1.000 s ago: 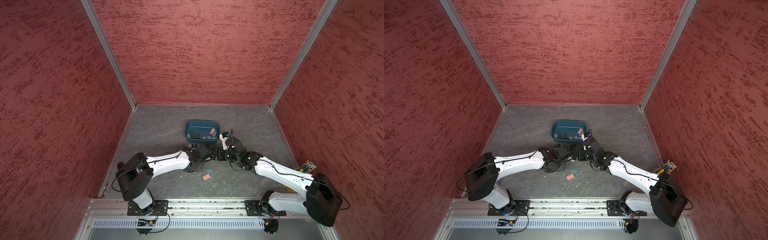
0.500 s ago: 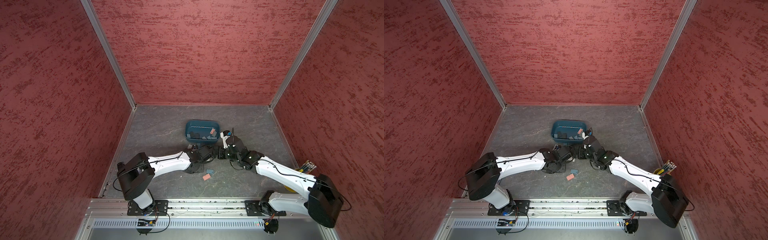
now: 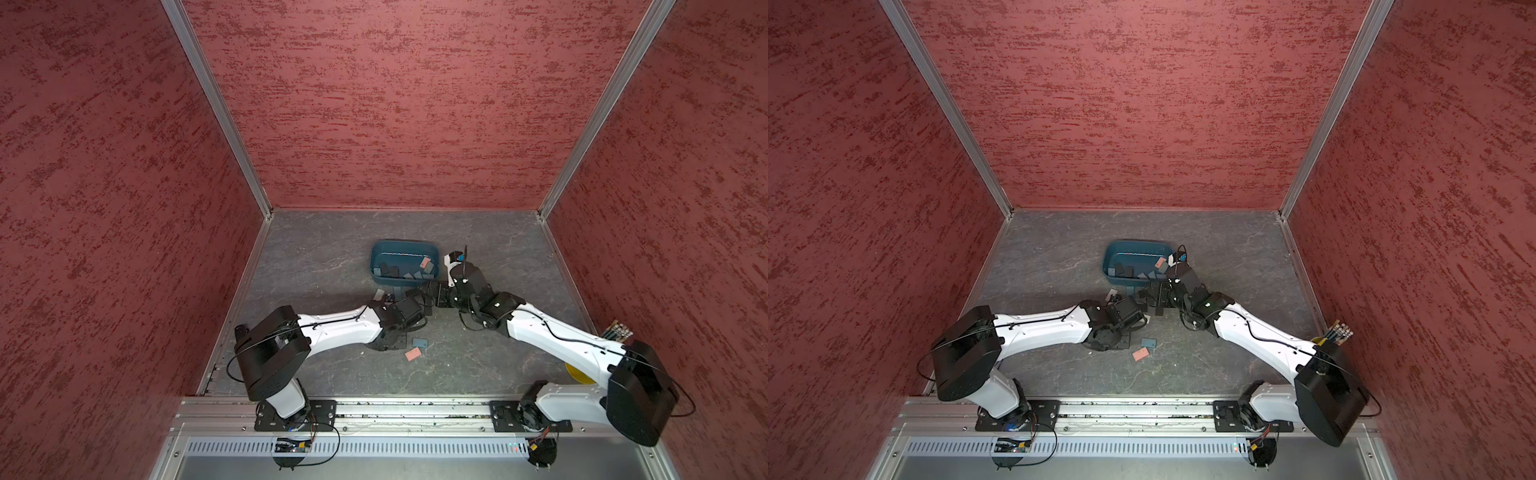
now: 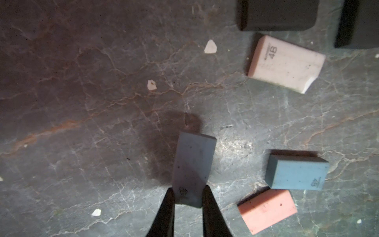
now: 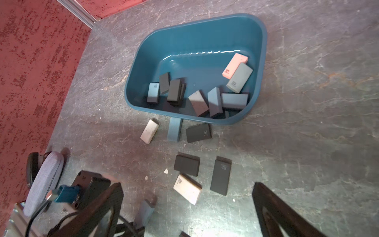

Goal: Put the eraser in the storage box
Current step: Place the eraser in the storage box.

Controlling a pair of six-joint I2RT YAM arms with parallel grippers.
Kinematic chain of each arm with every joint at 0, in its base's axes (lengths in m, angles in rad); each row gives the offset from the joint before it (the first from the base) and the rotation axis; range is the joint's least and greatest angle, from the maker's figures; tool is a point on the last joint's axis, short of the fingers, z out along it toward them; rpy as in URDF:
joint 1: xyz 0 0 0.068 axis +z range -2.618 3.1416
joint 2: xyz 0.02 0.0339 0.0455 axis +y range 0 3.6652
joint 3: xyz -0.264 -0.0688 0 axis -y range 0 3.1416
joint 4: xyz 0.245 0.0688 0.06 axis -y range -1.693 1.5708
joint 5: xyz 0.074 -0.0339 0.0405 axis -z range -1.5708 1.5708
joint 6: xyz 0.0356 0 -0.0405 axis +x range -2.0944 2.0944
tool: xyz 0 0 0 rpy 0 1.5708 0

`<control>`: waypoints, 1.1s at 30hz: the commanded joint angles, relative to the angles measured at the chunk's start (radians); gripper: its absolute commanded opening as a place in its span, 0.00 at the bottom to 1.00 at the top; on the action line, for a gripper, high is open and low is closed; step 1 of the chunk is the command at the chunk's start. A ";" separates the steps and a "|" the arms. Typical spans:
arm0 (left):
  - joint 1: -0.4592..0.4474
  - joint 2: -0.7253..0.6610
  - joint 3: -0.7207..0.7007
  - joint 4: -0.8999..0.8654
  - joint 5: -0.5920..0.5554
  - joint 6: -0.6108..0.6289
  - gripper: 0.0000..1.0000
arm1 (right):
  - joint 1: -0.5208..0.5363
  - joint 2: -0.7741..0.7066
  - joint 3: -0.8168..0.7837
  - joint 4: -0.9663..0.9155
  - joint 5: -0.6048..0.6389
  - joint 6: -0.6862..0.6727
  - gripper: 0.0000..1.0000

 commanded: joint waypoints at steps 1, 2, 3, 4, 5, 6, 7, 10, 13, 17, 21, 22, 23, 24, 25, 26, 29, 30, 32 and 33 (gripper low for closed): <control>-0.008 -0.014 -0.010 0.010 0.004 -0.011 0.13 | -0.009 0.013 0.031 0.011 0.030 -0.018 0.99; -0.009 -0.018 -0.009 0.007 0.002 -0.009 0.12 | -0.014 0.014 0.032 0.010 0.033 -0.023 0.99; -0.009 -0.020 -0.007 0.003 0.000 -0.008 0.12 | -0.019 0.013 0.034 0.007 0.038 -0.026 0.99; -0.009 -0.027 -0.005 -0.005 -0.006 -0.007 0.12 | -0.028 0.011 0.035 0.003 0.048 -0.031 0.99; -0.009 -0.034 -0.003 -0.011 -0.012 -0.005 0.12 | -0.038 0.011 0.032 0.002 0.053 -0.036 0.99; -0.007 -0.043 -0.003 -0.018 -0.018 -0.004 0.12 | -0.052 0.012 0.031 -0.002 0.054 -0.040 0.99; -0.005 -0.051 -0.005 -0.022 -0.021 -0.002 0.12 | -0.067 0.011 0.030 -0.003 0.051 -0.044 0.99; -0.004 -0.072 -0.007 -0.035 -0.026 -0.001 0.12 | -0.099 0.015 0.023 -0.004 0.041 -0.052 0.99; -0.003 -0.094 -0.011 -0.049 -0.034 -0.002 0.12 | -0.118 0.025 0.021 -0.004 0.042 -0.057 0.99; 0.008 -0.133 -0.009 -0.077 -0.050 0.005 0.12 | -0.128 0.026 -0.001 0.010 0.025 -0.054 0.99; 0.061 -0.177 0.007 -0.095 -0.048 0.043 0.12 | -0.128 0.029 -0.049 0.035 0.002 -0.037 0.99; 0.078 -0.185 0.014 -0.099 -0.044 0.057 0.12 | -0.128 0.028 -0.060 0.041 -0.001 -0.032 0.99; 0.101 -0.191 0.026 -0.104 -0.039 0.075 0.12 | -0.128 0.025 -0.078 0.049 -0.006 -0.027 0.99; 0.121 -0.194 0.040 -0.106 -0.037 0.092 0.12 | -0.128 0.022 -0.094 0.060 -0.016 -0.022 0.99; 0.140 -0.194 0.055 -0.106 -0.033 0.111 0.12 | -0.128 0.019 -0.108 0.069 -0.025 -0.017 0.99; 0.162 -0.190 0.073 -0.108 -0.026 0.130 0.12 | -0.128 0.018 -0.120 0.076 -0.033 -0.012 0.99; 0.216 -0.167 0.142 -0.114 -0.008 0.187 0.12 | -0.128 0.015 -0.151 0.091 -0.051 -0.003 0.99; 0.234 -0.154 0.170 -0.120 -0.009 0.203 0.12 | -0.128 0.012 -0.159 0.100 -0.059 0.000 0.99; 0.261 -0.125 0.224 -0.125 -0.006 0.233 0.12 | -0.126 0.014 -0.176 0.115 -0.076 0.007 0.99; 0.277 -0.106 0.251 -0.125 -0.004 0.248 0.13 | -0.125 0.013 -0.185 0.122 -0.082 0.011 0.98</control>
